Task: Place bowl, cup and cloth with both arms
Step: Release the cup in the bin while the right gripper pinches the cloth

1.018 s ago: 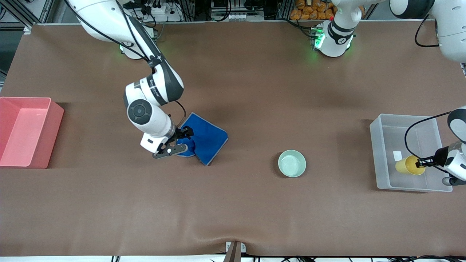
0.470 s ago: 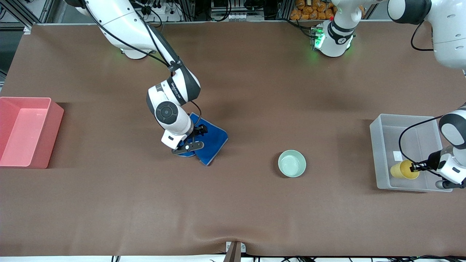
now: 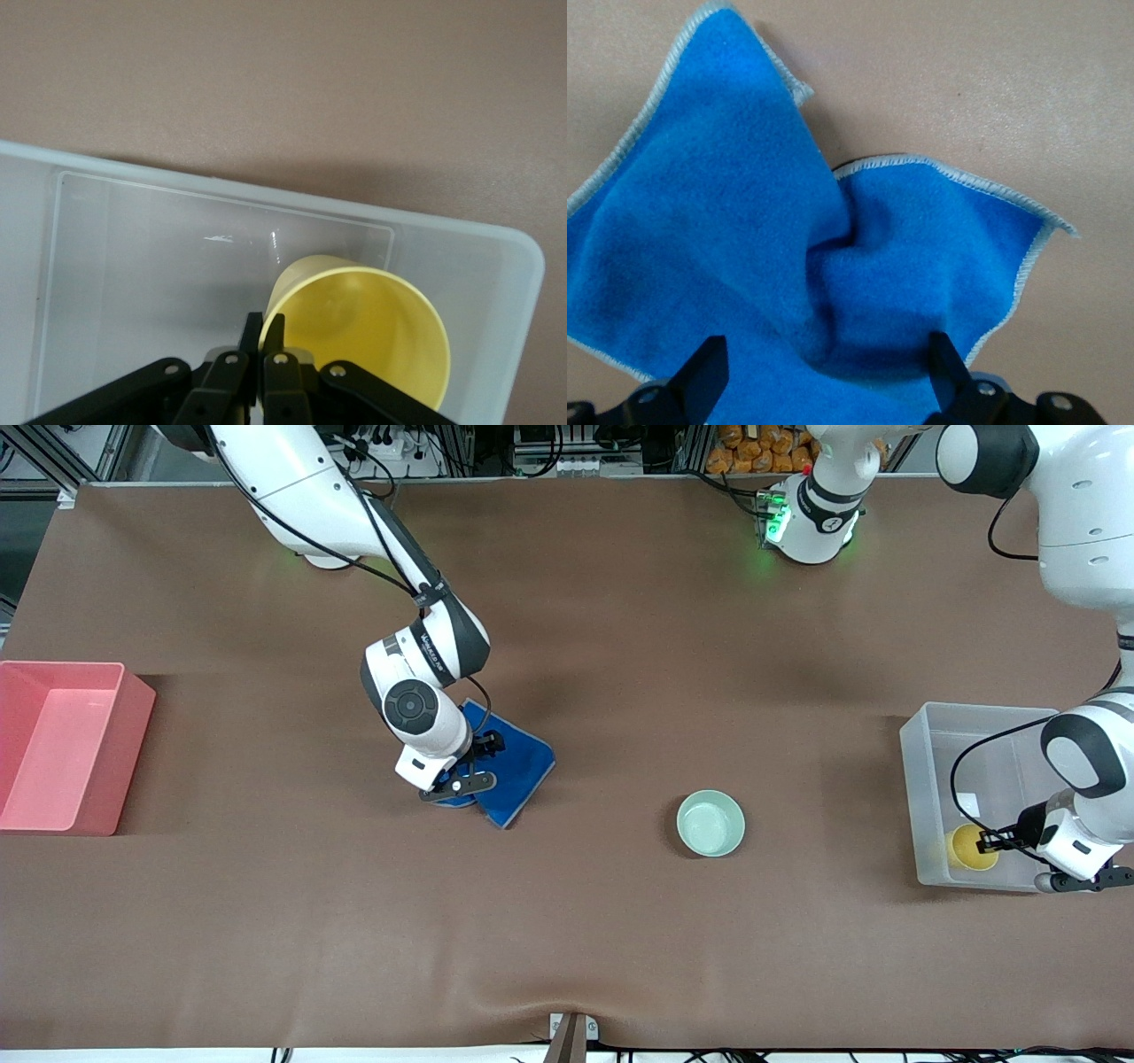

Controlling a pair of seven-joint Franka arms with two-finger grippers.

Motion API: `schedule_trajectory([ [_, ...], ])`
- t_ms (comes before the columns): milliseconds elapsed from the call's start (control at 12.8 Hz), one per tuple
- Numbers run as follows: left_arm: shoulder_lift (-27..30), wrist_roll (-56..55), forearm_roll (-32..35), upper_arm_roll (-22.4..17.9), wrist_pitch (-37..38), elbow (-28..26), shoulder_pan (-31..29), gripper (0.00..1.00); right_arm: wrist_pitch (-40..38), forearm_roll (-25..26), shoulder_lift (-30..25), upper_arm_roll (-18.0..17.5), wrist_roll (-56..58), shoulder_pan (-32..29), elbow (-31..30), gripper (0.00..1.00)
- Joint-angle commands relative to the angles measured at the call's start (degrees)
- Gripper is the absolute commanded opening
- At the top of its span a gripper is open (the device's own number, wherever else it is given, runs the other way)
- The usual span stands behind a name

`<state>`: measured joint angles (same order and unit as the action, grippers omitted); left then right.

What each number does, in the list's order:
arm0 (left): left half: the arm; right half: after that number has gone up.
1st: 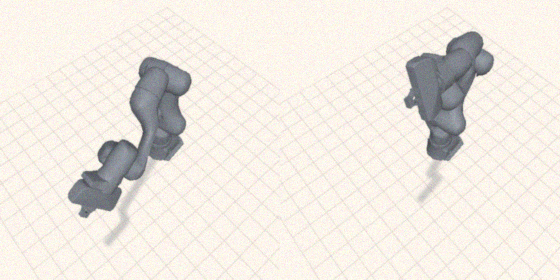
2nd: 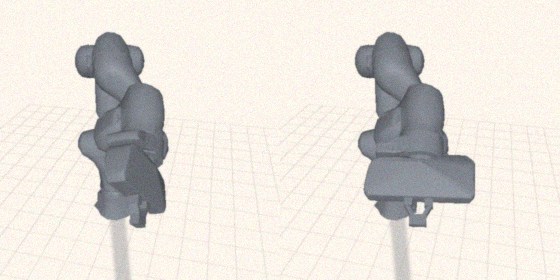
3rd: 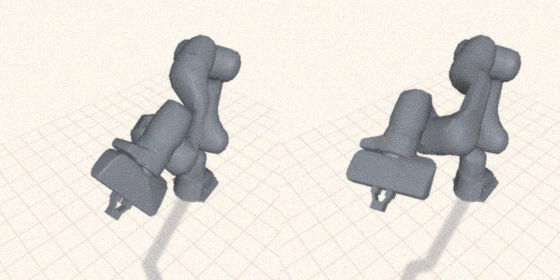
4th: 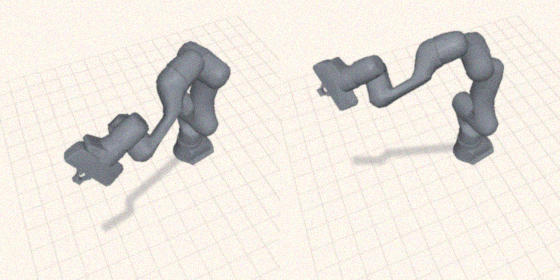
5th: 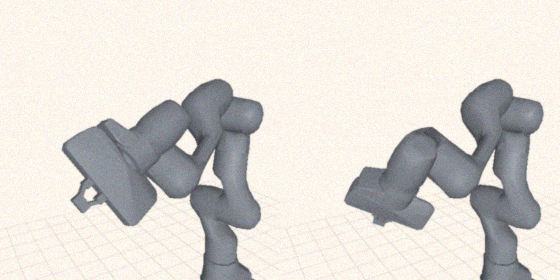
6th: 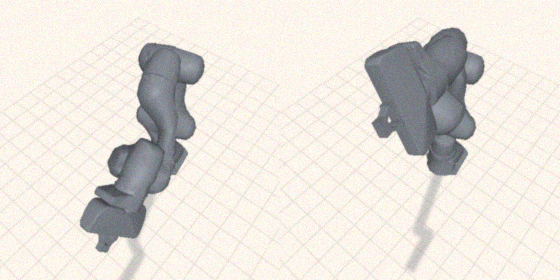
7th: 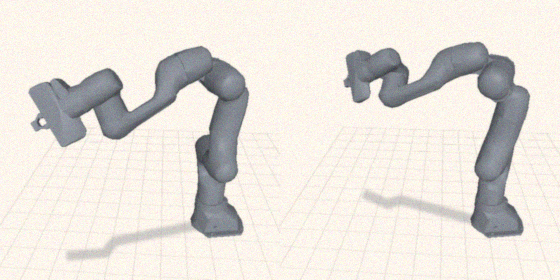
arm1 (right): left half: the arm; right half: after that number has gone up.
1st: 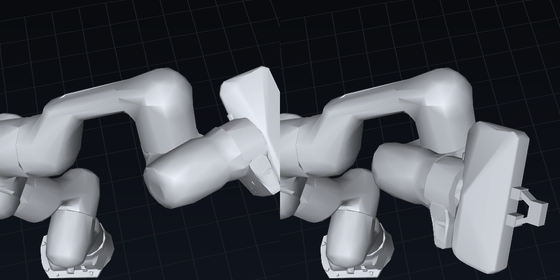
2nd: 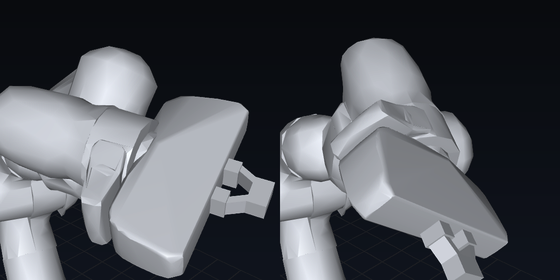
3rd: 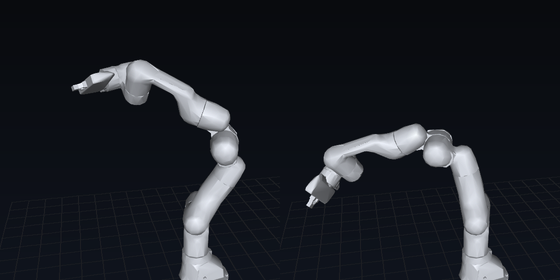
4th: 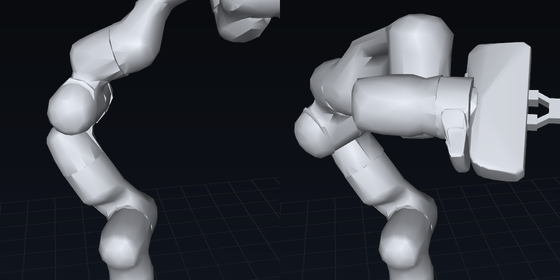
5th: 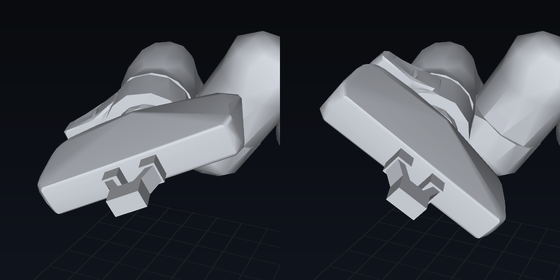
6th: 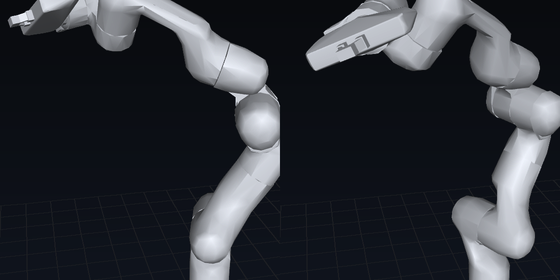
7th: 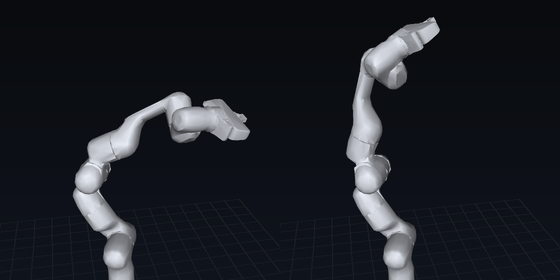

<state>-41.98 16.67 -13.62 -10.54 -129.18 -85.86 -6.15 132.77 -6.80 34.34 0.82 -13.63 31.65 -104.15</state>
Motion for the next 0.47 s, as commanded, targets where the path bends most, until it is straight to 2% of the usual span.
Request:
schedule_trajectory([
  [0, -0.65, 1.52, -1.06, -0.18, -0.28, 1.13, 0.08, 0.55, 2.83, -0.85, 0.91, 0.23, -0.87, 0.25, 0.18, 1.00],
  [78, -0.56, 1.70, -0.79, -0.27, -0.20, 1.22, 0.00, 0.93, 3.10, -0.94, 0.91, 0.23, -0.96, 0.17, 0.00, 0.71],
  [157, -0.21, 2.57, -0.70, -0.36, -0.19, 1.31, 0.08, 0.97, 3.11, -0.94, 0.91, 0.23, -1.83, 0.17, 0.00, 0.31],
  [235, 0.23, 3.45, -0.70, -0.53, -0.19, 1.31, 0.00, 1.00, 3.11, -0.94, 0.91, 0.23, -3.23, 0.34, 0.00, 0.07],
  [313, 0.49, 3.72, -0.36, -0.71, 0.24, 1.22, -0.09, 1.00, 3.19, -0.94, 0.91, 0.23, -4.90, 0.60, 0.09, 0.00],
  [392, 1.89, 3.72, 1.65, -0.71, 1.38, 1.13, -0.27, 1.00, 3.28, -0.85, 0.91, 0.23, -5.43, 0.60, 0.09, 0.00],
])
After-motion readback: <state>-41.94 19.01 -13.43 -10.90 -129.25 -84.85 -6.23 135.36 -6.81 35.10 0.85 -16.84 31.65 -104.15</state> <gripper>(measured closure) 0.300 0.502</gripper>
